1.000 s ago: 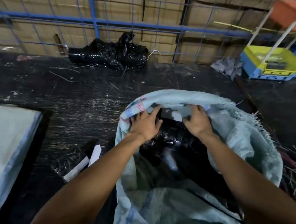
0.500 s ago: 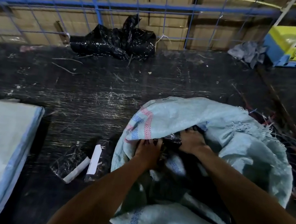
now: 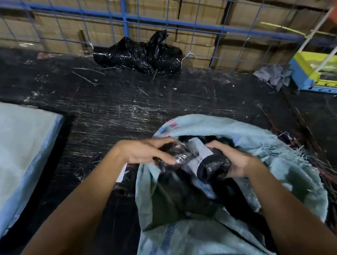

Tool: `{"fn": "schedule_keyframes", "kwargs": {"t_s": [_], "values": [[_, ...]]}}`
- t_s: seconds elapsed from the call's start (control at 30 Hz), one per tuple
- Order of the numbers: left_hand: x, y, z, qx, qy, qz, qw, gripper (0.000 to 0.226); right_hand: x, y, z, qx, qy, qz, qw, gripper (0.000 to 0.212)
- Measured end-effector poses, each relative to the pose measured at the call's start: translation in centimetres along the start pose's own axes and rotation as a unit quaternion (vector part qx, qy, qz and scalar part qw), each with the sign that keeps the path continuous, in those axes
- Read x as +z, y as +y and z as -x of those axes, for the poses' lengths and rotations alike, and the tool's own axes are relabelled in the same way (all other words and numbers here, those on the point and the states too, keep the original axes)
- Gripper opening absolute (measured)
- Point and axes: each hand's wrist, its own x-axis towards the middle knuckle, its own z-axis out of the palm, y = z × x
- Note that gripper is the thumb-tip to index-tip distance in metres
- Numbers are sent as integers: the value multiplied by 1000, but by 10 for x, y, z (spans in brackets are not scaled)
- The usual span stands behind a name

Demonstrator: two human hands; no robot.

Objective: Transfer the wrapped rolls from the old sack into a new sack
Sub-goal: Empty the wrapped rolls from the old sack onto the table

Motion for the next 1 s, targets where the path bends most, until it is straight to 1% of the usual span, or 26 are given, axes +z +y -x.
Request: {"fn": "schedule_keyframes", "kwargs": {"t_s": [0.03,0.07,0.13,0.17,0.2,0.23,0.3,0.33,0.37,0.4,0.43,0.47,0.5,0.53,0.57,0.63,0.7,0.73,0.8,0.83,0.87,0.93,1.0], "values": [[-10,-12,14,27,-9,93,995,70,6,5,7,-1,-4,-38,999,41],[-17,-23,31,48,-7,164,985,79,16,10,15,1,-18,-79,997,41],[-30,-52,60,72,29,230,970,102,36,15,26,7,-69,-165,984,46],[-33,-67,73,85,51,249,963,109,48,15,27,4,-92,-192,977,49],[-34,-80,87,97,74,266,956,111,62,14,29,-3,-111,-200,973,50],[-33,-92,99,109,95,281,949,108,75,11,27,-13,-124,-193,973,50],[-27,-114,125,124,142,294,937,91,111,7,24,-36,-127,-139,981,46],[-24,-125,140,126,167,294,933,85,132,6,22,-46,-135,-102,984,39],[-23,-136,153,119,193,285,931,83,153,5,22,-56,-147,-60,986,32],[-21,-147,165,111,212,256,936,78,172,6,18,-59,-160,-19,985,30],[-22,-161,177,93,235,217,943,70,192,8,16,-53,-176,25,983,34],[-22,-176,186,71,261,168,948,65,210,11,13,-41,-187,68,979,47],[-19,-188,194,51,289,123,948,64,226,17,8,-24,-189,108,976,65],[-20,-207,197,22,325,84,942,65,241,22,6,-9,-184,148,972,81],[-21,-226,200,-2,351,57,935,68,257,31,0,4,-169,185,968,93],[-27,-259,198,-61,396,-25,916,82,280,51,-14,15,-121,260,958,108],[-33,-275,186,-146,416,-157,884,99,291,65,-29,-6,-44,349,936,118],[-32,-276,180,-156,429,-187,870,103,296,69,-34,-28,0,391,920,120],[-32,-269,167,-94,472,-173,859,103,296,70,-44,-85,71,452,885,116],[-30,-259,161,-57,495,-161,852,100,296,70,-46,-112,94,469,871,109],[-33,-257,154,-38,510,-157,845,97,296,70,-48,-129,115,481,859,101],[-37,-251,142,-28,512,-196,836,90,296,69,-53,-140,139,517,833,88],[-43,-252,133,-45,479,-254,839,83,293,64,-51,-142,133,558,807,77]]}}
